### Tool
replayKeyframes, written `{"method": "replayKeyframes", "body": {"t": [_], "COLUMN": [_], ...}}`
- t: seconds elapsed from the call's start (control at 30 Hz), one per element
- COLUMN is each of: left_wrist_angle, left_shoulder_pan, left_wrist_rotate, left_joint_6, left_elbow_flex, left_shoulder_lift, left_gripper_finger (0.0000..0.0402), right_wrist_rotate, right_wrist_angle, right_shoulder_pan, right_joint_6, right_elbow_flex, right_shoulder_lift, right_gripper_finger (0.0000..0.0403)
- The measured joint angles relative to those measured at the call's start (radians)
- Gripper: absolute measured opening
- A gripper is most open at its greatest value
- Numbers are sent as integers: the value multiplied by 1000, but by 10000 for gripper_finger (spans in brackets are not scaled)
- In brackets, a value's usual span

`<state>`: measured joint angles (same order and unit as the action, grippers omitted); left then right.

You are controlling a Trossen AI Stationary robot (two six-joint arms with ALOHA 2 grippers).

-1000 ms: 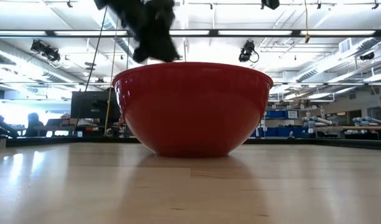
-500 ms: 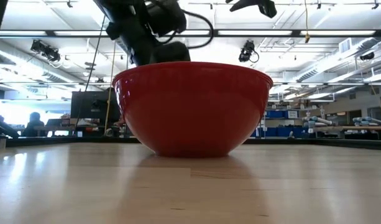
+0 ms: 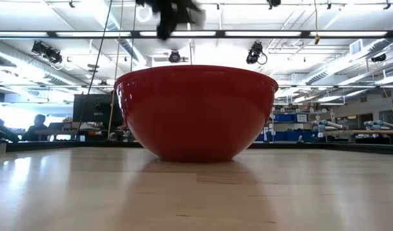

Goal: Nest bowls inside each other
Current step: Return to Home Position

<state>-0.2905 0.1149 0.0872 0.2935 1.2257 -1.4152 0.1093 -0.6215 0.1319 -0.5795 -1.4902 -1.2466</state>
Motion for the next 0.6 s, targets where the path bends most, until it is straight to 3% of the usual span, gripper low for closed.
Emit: {"method": "replayKeyframes", "body": {"t": [0.1,0.2,0.33,0.47,0.6], "left_wrist_angle": [129,143,256,532,650], "left_shoulder_pan": [27,43,27,-10,-4], "left_wrist_rotate": [52,57,55,54,37], "left_joint_6": [-38,-84,-73,-20,-49], "left_elbow_flex": [-17,-56,-241,-525,-685], "left_shoulder_lift": [111,208,373,544,652], "left_gripper_finger": [115,106,85,53,28], "right_wrist_rotate": [3,-15,-29,116,269], "right_wrist_angle": [38,23,91,267,371], "right_shoulder_pan": [-33,-90,-239,-348,-359], "right_joint_6": [50,170,244,294,355], "right_elbow_flex": [0,3,95,306,486], "right_shoulder_lift": [41,84,167,279,356], "right_gripper_finger": [81,52,9,10,6]}}
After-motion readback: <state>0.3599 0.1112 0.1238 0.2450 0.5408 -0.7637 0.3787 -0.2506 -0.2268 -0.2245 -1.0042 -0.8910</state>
